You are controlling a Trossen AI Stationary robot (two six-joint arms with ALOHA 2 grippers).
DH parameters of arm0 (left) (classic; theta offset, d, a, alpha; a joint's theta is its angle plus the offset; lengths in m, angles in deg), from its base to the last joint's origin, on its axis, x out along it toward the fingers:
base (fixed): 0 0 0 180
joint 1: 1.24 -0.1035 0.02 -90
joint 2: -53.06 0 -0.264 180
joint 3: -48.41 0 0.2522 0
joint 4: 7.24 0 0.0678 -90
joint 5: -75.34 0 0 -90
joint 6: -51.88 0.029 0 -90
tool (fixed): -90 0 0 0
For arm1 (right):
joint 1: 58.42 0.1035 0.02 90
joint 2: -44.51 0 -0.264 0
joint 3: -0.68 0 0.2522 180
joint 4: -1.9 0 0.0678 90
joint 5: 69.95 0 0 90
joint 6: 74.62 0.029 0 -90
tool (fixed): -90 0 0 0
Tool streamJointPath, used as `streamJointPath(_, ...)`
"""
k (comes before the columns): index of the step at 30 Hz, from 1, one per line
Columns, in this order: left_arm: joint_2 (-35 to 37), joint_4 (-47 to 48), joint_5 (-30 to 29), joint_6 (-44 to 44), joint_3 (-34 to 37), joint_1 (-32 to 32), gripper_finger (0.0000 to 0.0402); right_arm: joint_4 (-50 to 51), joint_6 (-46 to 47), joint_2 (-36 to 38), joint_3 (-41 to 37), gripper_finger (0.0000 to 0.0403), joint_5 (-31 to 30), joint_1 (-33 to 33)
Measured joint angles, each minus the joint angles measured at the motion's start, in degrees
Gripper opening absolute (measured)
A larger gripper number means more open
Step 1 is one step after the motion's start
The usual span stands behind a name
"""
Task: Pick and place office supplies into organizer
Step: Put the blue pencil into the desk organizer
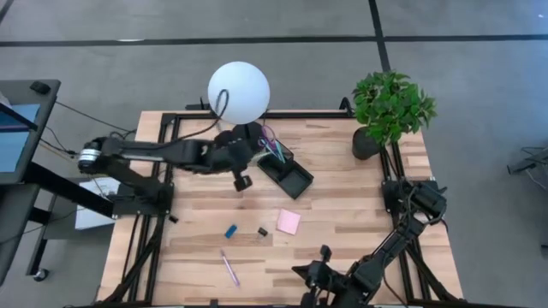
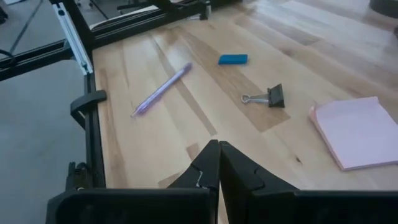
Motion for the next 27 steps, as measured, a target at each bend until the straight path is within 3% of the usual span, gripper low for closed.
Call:
streamJointPath(8, -15.1, 4.1, 6.6, 8.7, -15.1, -4.4, 0.0006, 0.7, 3.2, 0.0, 0.0, 0.0001, 0.7, 0.1)
streamJointPath(14, -25.9, 16.8, 7.9, 12.1, -28.3, -7.3, 0.0006, 0.9, 9.0, 0.0, 0.0, 0.0001, 3.0, 2.2)
streamJointPath(27, -41.2, 36.2, 13.5, 16.5, -51.4, -12.4, 0.0006, 1.2, 9.0, 0.0, 0.0, 0.0001, 2.8, 5.1)
